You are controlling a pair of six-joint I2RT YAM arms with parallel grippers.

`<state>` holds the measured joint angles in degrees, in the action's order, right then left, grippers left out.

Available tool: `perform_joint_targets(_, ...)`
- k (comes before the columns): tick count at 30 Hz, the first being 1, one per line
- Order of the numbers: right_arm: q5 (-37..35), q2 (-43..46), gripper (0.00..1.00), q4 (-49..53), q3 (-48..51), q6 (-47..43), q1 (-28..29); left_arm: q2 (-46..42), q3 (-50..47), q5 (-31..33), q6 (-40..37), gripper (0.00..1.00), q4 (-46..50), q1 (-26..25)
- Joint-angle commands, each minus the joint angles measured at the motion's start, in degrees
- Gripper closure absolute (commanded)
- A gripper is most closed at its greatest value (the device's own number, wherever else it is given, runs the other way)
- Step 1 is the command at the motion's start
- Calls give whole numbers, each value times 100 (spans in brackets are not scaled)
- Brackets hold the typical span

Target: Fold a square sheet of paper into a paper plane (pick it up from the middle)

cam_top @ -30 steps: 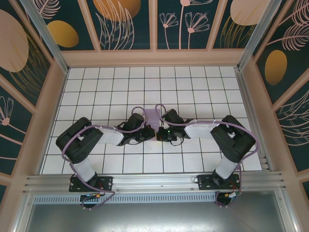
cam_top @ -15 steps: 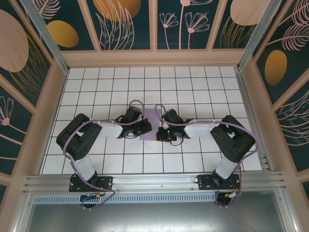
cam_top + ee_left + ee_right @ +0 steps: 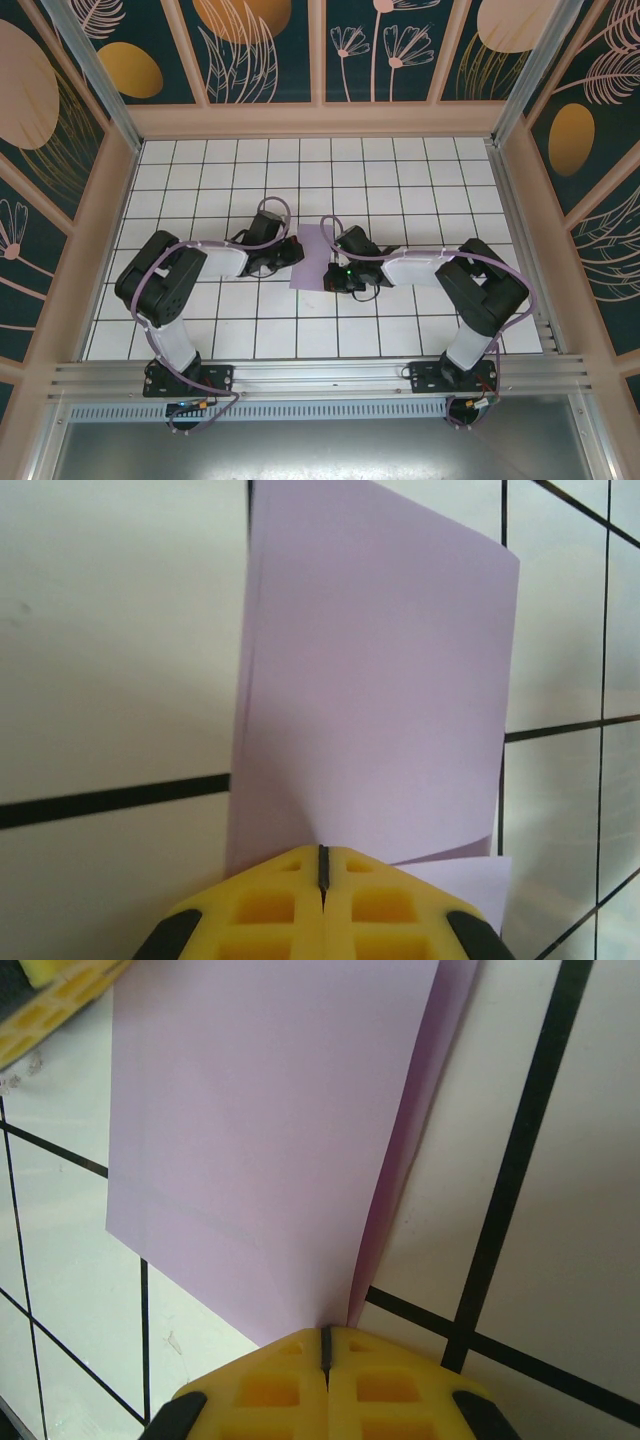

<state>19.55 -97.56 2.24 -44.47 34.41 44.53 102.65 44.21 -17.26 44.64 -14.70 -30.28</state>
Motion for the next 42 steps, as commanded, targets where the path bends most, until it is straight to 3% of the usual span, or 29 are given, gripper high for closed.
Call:
perform_joint_targets(1,-681,-499,100,845,423,-67,54,-18,-41,486,-312,98,170,326)
perform_joint_targets(10,-520,-344,100,778,112,-213,25,-591,94,460,-570,100,330,504)
perform_joint_targets(18,-15,-17,100,656,-533,-338,-24,-1397,-673,-341,-181,100,-638,482)
perform_joint_targets(26,188,272,100,568,-1146,-274,-26,-1367,-1034,-644,43,100,-1096,297)
perform_joint_targets(42,-433,-707,100,813,-1644,-103,-62,-482,-820,-894,137,100,-1489,-67)
